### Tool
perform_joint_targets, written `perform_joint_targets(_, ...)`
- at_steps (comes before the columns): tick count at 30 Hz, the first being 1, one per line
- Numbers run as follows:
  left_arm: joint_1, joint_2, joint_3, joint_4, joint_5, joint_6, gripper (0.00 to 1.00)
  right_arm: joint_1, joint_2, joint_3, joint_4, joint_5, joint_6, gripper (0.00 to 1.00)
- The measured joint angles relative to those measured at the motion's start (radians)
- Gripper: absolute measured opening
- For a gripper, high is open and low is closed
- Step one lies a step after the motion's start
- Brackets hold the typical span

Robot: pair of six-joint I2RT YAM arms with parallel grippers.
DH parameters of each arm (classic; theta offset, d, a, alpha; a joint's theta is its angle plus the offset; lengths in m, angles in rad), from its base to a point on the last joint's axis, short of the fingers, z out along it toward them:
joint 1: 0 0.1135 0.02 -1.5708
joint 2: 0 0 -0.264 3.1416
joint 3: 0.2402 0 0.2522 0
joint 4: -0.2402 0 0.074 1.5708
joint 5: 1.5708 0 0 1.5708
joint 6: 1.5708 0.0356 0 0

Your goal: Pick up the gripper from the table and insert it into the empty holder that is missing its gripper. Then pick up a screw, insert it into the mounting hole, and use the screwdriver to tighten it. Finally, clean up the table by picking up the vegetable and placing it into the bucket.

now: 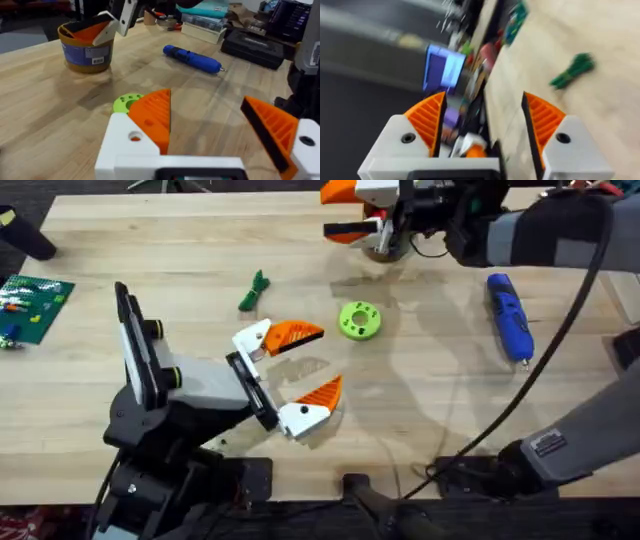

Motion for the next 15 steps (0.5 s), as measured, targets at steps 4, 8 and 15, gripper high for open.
perform_joint_targets(4, 0.0, 0.0, 0.0, 0.0, 0.0, 0.0, 0.982, -0.023, 0.002, 0.0, -0.135, 0.151, -0.094, 0.817)
perform_joint_targets(8, 0.0, 0.0, 0.0, 0.0, -0.002, -0.001, 0.982, -0.029, 0.005, 0.0, -0.194, 0.282, -0.209, 0.817)
perform_joint_targets(15, 0.0, 0.0, 0.0, 0.0, -0.002, -0.003, 0.982, -0.065, 0.004, 0.026, -0.198, 0.316, -0.3, 0.817)
